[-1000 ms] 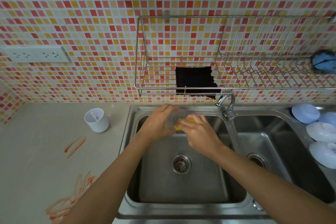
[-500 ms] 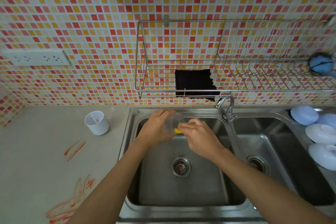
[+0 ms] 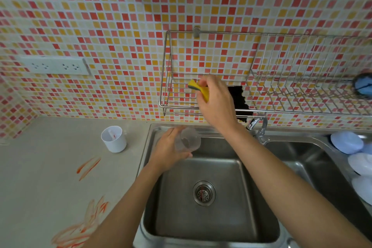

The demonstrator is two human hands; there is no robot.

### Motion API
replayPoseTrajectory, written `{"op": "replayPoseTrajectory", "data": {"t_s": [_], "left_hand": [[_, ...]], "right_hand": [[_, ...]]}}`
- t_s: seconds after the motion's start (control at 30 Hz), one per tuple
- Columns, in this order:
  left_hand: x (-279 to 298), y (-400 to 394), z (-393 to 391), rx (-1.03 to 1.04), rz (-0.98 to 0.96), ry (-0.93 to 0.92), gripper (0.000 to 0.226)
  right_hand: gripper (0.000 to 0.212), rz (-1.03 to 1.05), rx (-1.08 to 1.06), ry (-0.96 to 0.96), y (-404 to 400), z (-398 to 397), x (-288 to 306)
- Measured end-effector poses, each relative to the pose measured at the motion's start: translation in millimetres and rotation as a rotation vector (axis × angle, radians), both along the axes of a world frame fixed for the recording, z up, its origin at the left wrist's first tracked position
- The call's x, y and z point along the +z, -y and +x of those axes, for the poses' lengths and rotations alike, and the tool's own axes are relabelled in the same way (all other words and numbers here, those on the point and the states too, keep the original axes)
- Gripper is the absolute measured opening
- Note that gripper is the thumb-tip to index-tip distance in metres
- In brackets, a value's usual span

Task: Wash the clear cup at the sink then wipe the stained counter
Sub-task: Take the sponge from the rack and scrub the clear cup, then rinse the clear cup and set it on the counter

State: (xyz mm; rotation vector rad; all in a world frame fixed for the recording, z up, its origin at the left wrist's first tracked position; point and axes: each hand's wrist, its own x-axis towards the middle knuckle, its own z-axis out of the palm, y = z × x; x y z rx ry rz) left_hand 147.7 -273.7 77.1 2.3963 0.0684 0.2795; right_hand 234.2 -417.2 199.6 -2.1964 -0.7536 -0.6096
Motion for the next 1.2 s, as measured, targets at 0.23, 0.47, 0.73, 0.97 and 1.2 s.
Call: {"op": "replayPoseTrajectory", "data": {"t_s": [0.23, 0.47, 0.73, 0.97, 1.2], "left_hand": [[-2, -6, 1, 0.022, 0.021, -0.026, 0.088], [-11, -13, 5, 0.02, 0.016, -0.071, 0.091], [-24, 16, 27, -0.039, 0.054, -0.087, 0.09], [-39, 85, 57, -0.2, 0.037, -0.231, 0.09], [-37, 135, 90, -0.177, -0.072, -0.349, 0.076]], "right_hand": [[0.008, -0.309, -0.133, -0.243, -49, 52, -5], [0.039, -0.275, 0.03, -0.394, -49, 59, -17], [0.019, 0.35, -0.052, 0.202, 50, -1, -43], [0.016, 0.363, -0.573, -0.23, 185, 28, -167], [0.025, 0.059, -0.511, -0.616, 217, 93, -213]]}}
